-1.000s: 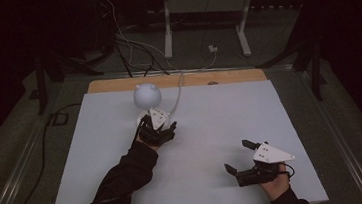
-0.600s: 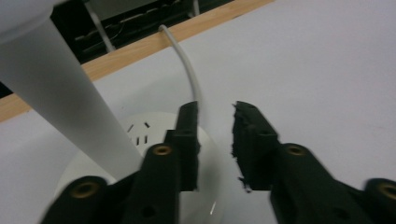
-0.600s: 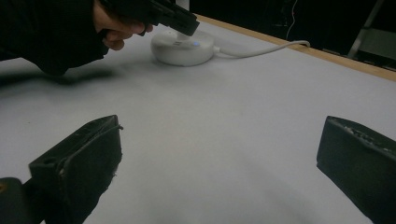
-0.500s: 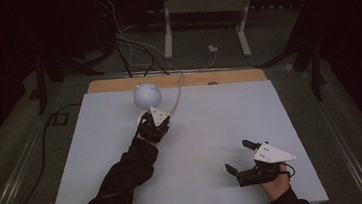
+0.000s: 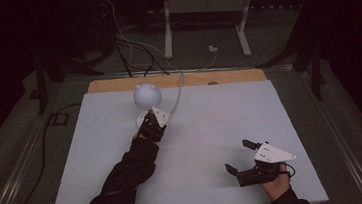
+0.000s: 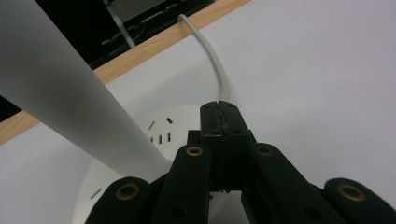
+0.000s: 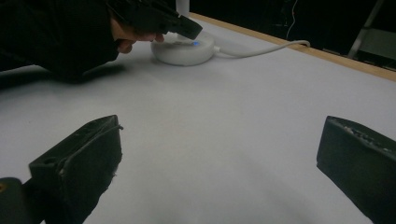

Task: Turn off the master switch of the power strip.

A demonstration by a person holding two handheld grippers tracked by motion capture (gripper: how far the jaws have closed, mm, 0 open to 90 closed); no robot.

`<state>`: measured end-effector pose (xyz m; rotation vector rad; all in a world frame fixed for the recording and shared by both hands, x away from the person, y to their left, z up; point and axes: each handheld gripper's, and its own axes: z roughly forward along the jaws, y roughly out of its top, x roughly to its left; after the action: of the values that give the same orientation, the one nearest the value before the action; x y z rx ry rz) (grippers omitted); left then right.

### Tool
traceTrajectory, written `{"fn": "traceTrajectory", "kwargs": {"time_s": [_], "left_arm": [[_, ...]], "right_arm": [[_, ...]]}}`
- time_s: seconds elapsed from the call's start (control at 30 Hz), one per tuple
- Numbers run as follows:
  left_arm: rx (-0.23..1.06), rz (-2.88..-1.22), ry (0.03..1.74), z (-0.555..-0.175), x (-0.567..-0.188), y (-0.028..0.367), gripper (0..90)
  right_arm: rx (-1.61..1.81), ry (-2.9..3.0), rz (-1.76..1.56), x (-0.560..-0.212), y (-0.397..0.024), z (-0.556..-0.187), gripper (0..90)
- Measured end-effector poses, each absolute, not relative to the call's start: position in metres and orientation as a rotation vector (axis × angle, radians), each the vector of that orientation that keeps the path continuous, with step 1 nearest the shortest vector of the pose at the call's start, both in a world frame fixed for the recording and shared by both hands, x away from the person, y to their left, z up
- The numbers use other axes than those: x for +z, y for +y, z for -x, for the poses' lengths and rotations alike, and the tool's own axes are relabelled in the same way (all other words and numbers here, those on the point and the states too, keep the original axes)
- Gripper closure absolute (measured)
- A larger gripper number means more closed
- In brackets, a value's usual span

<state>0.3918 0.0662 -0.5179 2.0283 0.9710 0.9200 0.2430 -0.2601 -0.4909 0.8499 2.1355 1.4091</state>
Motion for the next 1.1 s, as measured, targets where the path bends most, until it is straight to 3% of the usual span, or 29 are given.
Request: {"fn": "traceTrajectory", "kwargs": {"time_s": [0.33, 0.5, 1.1], "left_arm": [[0.937, -2.057, 0.959, -0.3946, -0.5232, 0.0659, 90.0], [1.005, -2.073, 0.931, -0.3941, -0.5260, 0.0640, 90.0], [1.003, -2.156, 0.884, -0.3951, -0.5235, 0.0613, 90.0]], "right_arm": [[1.408, 2.139, -0.848, -0.4908, -0.2597, -0.2431, 0.0], [1.405, 2.140, -0.844, -0.4907, -0.2595, -0.2430, 0.0], [1.402, 2.152, -0.846, -0.4917, -0.2586, -0.2433, 0.0]]}}
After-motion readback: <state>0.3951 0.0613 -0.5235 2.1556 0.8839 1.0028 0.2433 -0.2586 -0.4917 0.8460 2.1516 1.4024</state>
